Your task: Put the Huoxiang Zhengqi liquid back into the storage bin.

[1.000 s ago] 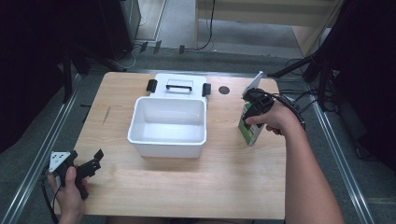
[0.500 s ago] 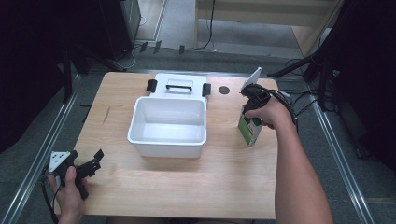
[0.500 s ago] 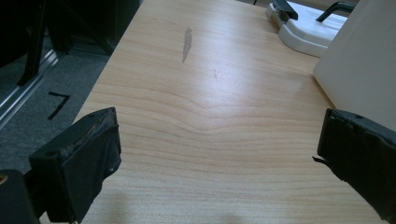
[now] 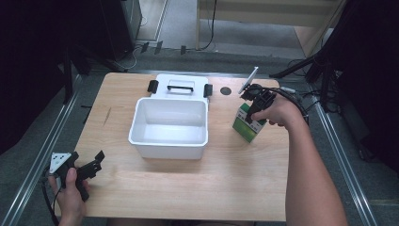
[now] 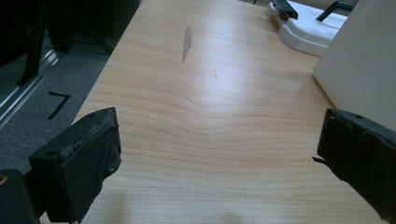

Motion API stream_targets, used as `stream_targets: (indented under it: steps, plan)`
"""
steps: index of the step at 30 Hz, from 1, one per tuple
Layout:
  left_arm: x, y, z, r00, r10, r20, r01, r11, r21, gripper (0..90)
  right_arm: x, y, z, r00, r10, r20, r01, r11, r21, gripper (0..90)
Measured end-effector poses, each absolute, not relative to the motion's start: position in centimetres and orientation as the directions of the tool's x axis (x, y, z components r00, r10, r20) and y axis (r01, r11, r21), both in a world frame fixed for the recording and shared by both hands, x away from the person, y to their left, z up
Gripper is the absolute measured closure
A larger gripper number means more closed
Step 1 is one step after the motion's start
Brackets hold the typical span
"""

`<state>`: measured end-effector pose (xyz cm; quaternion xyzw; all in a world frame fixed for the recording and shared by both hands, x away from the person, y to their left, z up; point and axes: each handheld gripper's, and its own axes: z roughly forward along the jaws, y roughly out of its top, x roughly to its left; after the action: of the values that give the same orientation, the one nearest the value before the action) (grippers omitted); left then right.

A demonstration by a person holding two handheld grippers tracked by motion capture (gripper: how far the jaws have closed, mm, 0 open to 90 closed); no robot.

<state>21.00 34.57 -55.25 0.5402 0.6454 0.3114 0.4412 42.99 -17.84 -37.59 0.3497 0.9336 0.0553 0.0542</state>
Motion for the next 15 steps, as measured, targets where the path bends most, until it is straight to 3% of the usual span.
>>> stream_targets:
  steps: [4,5,9,10,15]
  plan:
    - [21.0,34.6,-55.3,-0.027,0.972,-0.235,0.422,0.224,0.878,0.1,42.5,-17.5,-36.6,-0.807,0.589,-0.043,0.578,0.803,0.146,64.6]
    - [21.0,34.6,-55.2,-0.027,0.972,-0.235,0.423,0.224,0.878,0.0,42.2,-17.1,-36.0,-0.851,0.523,-0.050,0.512,0.846,0.145,64.6]
    - [21.0,34.5,-55.3,-0.028,0.972,-0.233,0.423,0.222,0.878,0.1,41.7,-16.5,-34.8,-0.894,0.444,-0.062,0.430,0.889,0.155,64.6]
    - [21.0,34.6,-55.3,-0.027,0.972,-0.233,0.423,0.222,0.878,0.1,41.4,-16.0,-33.9,-0.919,0.387,-0.079,0.372,0.914,0.161,64.6]
    - [21.0,34.6,-55.3,-0.026,0.972,-0.234,0.423,0.223,0.878,0.1,40.9,-15.0,-32.0,-0.939,0.331,-0.093,0.313,0.935,0.168,64.6]
